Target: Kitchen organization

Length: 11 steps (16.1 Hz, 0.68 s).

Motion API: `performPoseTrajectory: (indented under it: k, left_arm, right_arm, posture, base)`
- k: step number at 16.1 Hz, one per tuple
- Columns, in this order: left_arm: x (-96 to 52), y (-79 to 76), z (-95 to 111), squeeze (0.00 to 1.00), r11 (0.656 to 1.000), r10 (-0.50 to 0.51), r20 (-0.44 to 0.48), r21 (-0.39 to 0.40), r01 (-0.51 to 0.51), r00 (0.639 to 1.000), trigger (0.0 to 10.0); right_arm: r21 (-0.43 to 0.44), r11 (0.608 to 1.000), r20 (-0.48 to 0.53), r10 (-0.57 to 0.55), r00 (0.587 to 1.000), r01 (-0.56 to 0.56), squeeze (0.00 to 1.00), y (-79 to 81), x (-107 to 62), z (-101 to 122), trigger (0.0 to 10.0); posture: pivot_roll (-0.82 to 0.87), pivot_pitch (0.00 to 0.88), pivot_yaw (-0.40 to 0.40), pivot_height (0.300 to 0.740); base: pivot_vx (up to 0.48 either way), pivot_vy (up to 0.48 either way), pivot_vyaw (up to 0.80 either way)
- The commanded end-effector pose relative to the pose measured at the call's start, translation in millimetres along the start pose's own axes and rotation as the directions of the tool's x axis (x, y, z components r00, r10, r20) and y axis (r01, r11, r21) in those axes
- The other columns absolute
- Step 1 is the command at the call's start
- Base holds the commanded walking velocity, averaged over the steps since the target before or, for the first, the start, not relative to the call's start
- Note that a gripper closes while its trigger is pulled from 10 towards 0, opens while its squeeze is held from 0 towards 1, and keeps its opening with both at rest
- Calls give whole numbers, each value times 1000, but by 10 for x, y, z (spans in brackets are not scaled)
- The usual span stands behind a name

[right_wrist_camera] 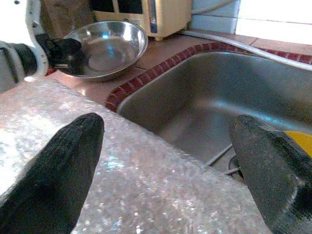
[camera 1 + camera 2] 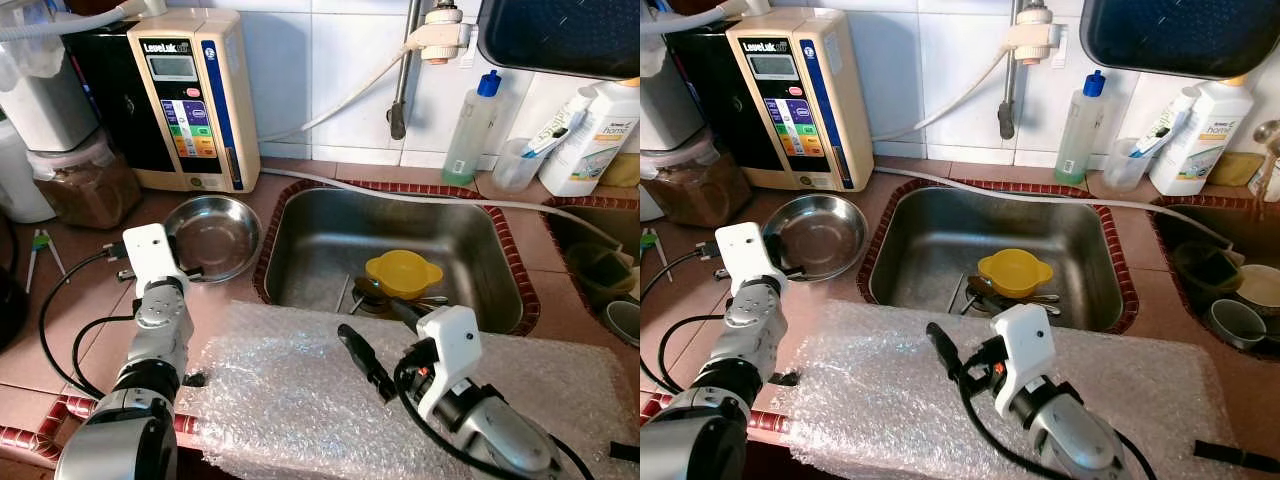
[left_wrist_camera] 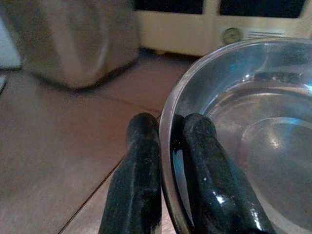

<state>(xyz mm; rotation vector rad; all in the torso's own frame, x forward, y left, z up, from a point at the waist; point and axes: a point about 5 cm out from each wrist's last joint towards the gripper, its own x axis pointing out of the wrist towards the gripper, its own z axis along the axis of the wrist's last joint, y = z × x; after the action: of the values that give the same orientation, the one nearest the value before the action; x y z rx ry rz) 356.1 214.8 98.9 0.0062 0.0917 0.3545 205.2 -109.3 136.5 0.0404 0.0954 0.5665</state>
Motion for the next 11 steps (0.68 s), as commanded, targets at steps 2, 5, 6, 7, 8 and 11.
performPoseTrajectory:
  k: [2,5,6,7,8,11]
  left_arm:
    - [-27,-65,27,0,996,-61,54,73,57,997,0]
    - [-64,-186,80,0,986,-138,119,114,125,983,0]
    - [-85,-241,96,0,981,-171,139,114,156,975,0]
    - [-118,-311,95,0,978,-203,151,87,192,967,0]
    - [-132,-334,88,0,975,-217,154,80,207,964,0]
    - [-160,-376,89,0,969,-244,172,79,234,954,0]
  right_arm:
    - [1,1000,-5,-20,1000,20,0,-48,13,2,10000]
    - [19,1000,2,-3,1000,3,0,-52,36,18,10000]
    - [27,1000,4,1,1000,-1,0,-58,39,22,10000]
    - [27,1000,3,4,1000,-4,0,-72,45,29,10000]
    - [16,1000,2,5,1000,-5,0,-79,48,31,10000]
    - [-18,999,10,-37,999,37,0,-132,67,39,10000]
  posture:
    - [-12,0,33,740]
    - [-12,0,32,740]
    - [-10,0,27,740]
    - [-12,0,25,740]
    - [-10,0,22,740]
    - [-9,0,18,740]
  base:
    - [0,0,0]
    - [0,0,0]
    - [0,0,0]
    - [0,0,0]
    - [0,0,0]
    - [0,0,0]
